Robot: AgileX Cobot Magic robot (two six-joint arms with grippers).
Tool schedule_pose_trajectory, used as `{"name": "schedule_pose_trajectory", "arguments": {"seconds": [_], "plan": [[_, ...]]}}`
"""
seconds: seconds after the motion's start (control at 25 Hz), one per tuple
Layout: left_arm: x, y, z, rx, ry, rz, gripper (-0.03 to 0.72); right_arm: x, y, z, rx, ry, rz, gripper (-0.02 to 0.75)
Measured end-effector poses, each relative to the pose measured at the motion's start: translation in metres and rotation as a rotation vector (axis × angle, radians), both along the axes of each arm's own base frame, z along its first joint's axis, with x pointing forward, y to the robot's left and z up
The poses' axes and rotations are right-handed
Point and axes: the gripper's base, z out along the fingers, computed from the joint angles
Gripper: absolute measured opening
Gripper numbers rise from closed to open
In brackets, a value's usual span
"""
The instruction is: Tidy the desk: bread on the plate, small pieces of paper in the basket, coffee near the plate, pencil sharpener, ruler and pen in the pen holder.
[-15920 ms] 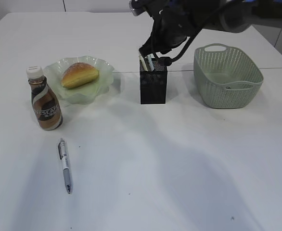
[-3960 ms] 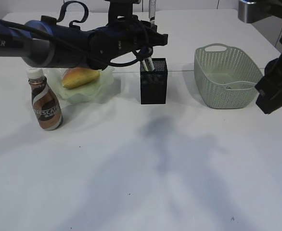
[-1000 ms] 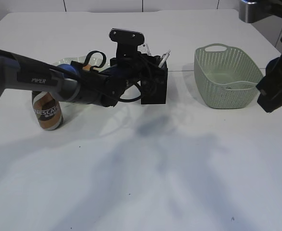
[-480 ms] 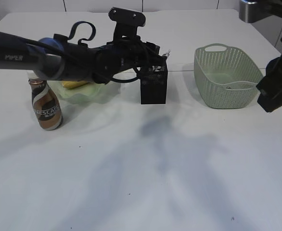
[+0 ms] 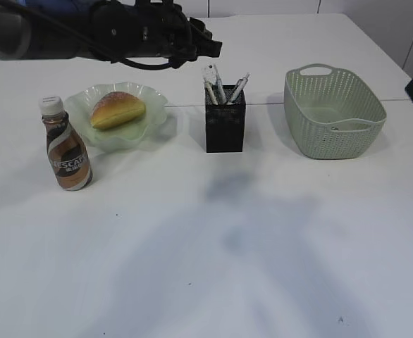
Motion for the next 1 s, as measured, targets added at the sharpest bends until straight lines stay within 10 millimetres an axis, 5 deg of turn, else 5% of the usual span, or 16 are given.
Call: {"name": "schedule_pose_trajectory", "arguments": {"seconds": [0.16, 0.36, 0.8, 1.0], "plan": [[-0.011, 0.006, 0.025, 0.021, 0.016, -0.009, 0.240, -0.014, -0.008, 0.013, 0.007, -0.066, -0.022, 0.213], [-0.031, 0.017, 0.061, 0.067, 0.022, -0.022, 0.241, -0.055, -0.028, 0.039, 0.030, -0.215, -0.052, 0.213], [-0.088, 0.050, 0.146, 0.106, -0.014, -0.021, 0.301, -0.092, -0.042, 0.045, 0.044, -0.202, -0.081, 0.215], [-0.119, 0.070, 0.177, 0.140, -0.024, -0.008, 0.392, -0.093, -0.042, 0.044, 0.089, -0.183, -0.128, 0.347]]}}
